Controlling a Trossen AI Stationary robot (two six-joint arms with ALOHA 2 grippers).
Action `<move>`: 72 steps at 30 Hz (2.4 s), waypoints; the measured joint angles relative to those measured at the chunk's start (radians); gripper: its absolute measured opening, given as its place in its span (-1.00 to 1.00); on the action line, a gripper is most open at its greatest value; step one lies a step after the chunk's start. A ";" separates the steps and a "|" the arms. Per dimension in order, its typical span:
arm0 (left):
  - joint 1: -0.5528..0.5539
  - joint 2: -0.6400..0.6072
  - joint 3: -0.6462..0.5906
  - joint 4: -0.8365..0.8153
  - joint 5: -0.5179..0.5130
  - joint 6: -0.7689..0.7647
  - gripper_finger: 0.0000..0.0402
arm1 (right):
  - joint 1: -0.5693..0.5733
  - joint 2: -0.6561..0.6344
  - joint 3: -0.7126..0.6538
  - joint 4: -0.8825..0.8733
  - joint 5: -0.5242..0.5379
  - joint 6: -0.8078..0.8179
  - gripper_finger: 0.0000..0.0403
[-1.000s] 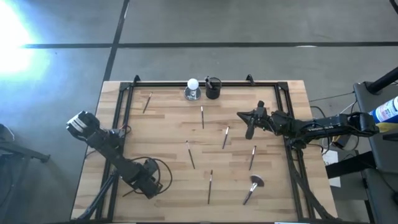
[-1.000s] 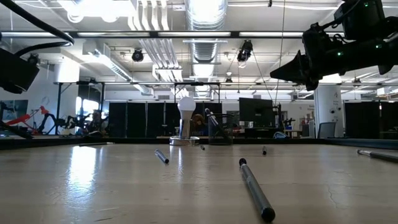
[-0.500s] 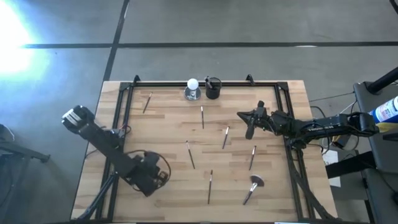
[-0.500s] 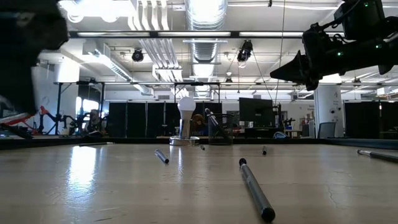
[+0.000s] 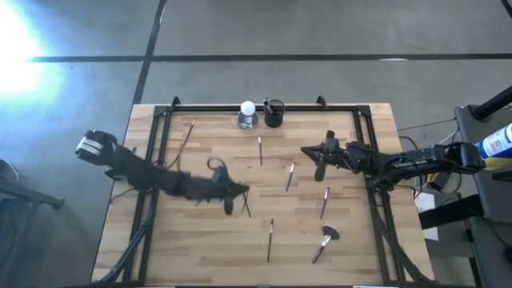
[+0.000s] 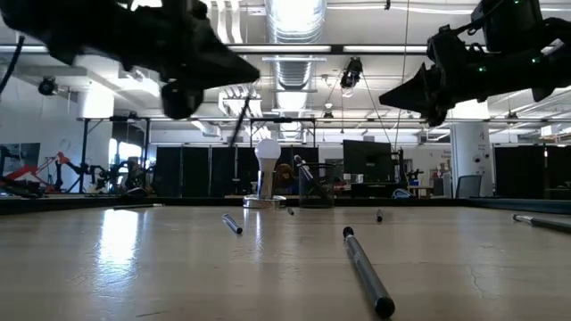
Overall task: Pick & Place Makeup Supplies
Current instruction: Put the makeup brush into the black makeup holder
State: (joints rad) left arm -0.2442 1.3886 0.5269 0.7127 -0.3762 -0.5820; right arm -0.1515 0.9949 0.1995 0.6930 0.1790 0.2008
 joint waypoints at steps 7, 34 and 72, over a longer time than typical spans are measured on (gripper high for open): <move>0.248 0.076 -0.015 0.276 0.271 0.232 -1.00 | 0.051 0.171 0.114 0.000 -0.006 0.053 -0.96; 0.422 0.141 0.057 0.359 0.498 0.296 -1.00 | 0.029 0.644 0.567 -0.001 -0.237 0.025 -0.50; 0.475 0.064 -0.328 0.713 0.429 0.312 -0.78 | -0.573 0.908 0.990 -0.415 -0.291 -0.079 -0.94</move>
State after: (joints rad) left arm 0.2310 1.4525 0.1985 1.4258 0.0530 -0.2702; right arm -0.7250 1.9029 1.1891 0.2781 -0.1117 0.1218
